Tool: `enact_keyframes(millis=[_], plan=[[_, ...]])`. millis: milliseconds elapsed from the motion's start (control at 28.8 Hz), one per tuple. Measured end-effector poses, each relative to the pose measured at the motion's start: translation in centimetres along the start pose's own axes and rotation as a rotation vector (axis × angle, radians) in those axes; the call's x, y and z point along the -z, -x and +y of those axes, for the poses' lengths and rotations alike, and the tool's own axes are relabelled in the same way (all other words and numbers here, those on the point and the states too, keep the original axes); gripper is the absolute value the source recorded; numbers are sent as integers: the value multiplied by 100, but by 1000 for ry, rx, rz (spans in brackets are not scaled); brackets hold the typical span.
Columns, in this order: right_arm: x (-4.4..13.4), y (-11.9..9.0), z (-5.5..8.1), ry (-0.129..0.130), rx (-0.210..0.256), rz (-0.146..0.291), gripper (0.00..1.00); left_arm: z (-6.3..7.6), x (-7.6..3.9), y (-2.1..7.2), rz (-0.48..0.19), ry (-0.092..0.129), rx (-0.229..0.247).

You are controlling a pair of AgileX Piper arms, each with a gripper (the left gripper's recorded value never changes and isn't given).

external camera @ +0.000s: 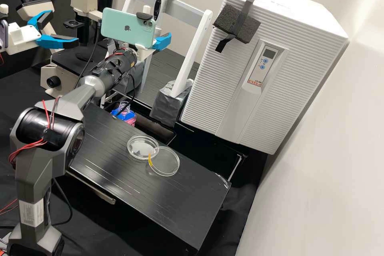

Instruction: Use the pipette

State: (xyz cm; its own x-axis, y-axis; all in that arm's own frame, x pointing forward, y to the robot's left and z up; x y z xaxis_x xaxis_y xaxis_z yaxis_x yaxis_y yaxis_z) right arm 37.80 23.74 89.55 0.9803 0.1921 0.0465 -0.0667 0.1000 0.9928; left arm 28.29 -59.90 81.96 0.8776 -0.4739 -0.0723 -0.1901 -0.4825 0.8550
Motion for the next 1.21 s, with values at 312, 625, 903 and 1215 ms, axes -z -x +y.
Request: enact_keyframes(millis=[312,625,903,1215], plan=[[54,-2,7,-4,5,14,0,5,30,2,6,12,-1],[58,-3,5,-4,12,14,0,10,57,4,14,10,-2],[61,-4,8,-12,11,15,0,-12,59,19,16,10,6],[72,8,19,-86,18,16,0,-20,60,24,16,11,9]])
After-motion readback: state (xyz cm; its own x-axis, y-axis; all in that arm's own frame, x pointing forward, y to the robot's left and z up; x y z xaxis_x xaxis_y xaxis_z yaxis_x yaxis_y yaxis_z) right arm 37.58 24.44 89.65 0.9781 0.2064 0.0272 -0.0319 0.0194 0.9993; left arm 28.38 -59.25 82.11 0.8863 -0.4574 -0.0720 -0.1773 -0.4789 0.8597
